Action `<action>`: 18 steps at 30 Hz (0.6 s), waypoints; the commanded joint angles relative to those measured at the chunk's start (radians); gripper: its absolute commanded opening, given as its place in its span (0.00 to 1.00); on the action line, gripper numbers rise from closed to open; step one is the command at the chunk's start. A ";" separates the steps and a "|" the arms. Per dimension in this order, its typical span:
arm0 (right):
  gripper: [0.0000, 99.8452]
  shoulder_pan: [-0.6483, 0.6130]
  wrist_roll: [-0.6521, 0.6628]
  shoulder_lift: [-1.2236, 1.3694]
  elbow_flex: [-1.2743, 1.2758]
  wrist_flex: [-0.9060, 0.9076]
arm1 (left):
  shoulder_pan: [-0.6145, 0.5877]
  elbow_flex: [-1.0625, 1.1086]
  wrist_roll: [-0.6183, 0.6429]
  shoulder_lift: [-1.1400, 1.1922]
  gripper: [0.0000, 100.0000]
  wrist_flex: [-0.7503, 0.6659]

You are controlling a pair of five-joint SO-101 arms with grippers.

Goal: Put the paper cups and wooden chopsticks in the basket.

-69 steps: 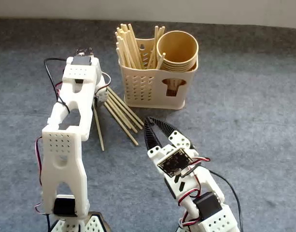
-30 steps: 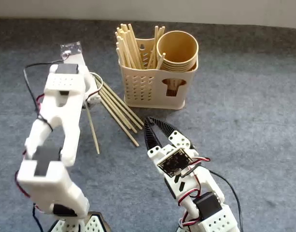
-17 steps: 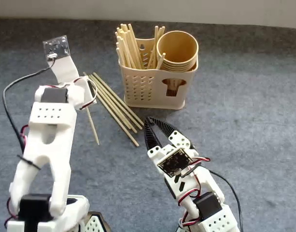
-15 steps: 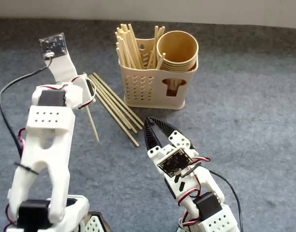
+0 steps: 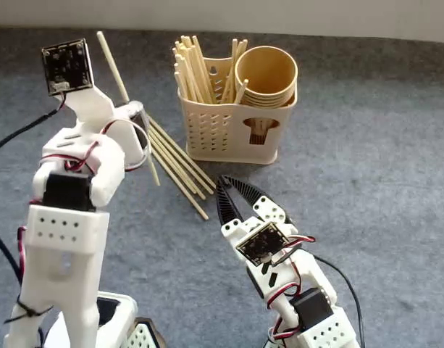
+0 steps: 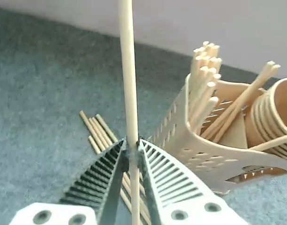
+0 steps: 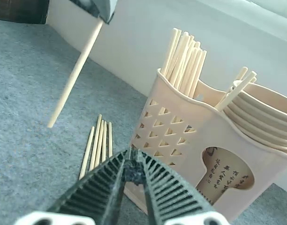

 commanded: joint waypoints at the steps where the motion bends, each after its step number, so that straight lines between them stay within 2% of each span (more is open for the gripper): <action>1: 0.01 0.005 0.006 -0.010 0.097 0.004 | 0.067 -0.013 -0.081 -0.096 0.00 -0.057; 10: 0.01 0.005 0.008 -0.008 0.097 0.004 | 0.079 -0.015 -0.123 -0.156 0.00 -0.207; 18: 0.01 0.005 0.008 -0.008 0.097 0.004 | 0.139 -0.015 -0.123 -0.150 0.01 -0.384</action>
